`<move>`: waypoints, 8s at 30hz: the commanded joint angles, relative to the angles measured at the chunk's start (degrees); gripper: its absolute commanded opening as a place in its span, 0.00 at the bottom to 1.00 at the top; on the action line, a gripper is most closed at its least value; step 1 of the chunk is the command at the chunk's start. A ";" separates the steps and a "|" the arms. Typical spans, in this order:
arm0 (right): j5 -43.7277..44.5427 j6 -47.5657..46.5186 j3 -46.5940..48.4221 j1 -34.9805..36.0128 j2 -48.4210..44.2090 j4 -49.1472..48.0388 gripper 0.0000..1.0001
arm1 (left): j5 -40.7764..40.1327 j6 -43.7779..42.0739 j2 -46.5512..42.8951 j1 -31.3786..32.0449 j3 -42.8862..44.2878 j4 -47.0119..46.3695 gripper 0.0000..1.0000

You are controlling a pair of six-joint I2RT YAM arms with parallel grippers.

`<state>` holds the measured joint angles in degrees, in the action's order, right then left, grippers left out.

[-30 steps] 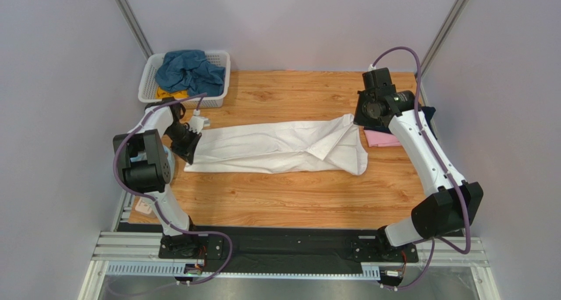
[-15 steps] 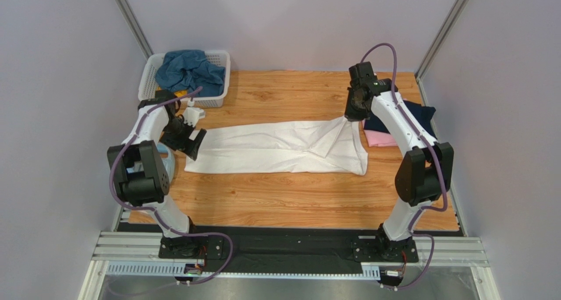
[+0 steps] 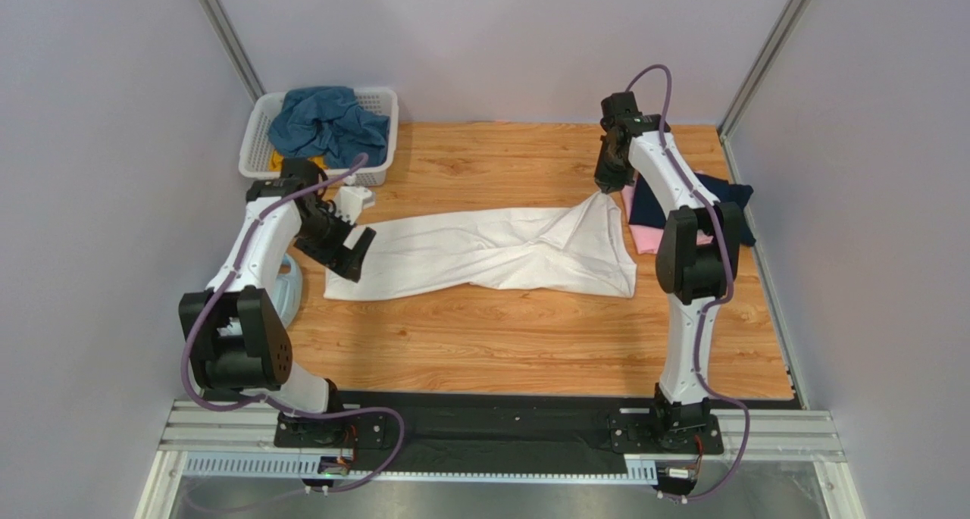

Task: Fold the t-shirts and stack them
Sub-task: Fold the other side of the tshirt into a rectangle, then rotate the tshirt 80 degrees

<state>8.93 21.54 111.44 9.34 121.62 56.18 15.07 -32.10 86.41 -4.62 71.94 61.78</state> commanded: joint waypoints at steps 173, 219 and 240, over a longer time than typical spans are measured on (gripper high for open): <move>25.09 -14.77 -19.07 29.33 -4.02 -10.49 0.00 | -6.55 -3.41 17.30 3.22 0.74 -7.73 1.00; -32.04 24.25 -55.80 2.08 -28.83 -33.42 0.78 | 0.22 -4.90 10.79 7.34 4.08 -0.96 1.00; -26.51 18.98 -57.83 -6.88 -18.97 -29.47 0.80 | -9.88 -10.79 20.99 7.09 -3.38 -8.42 1.00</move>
<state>-25.85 45.17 55.66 3.68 99.66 25.78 6.98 -39.92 106.43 4.49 70.46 55.53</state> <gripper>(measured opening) 0.797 0.994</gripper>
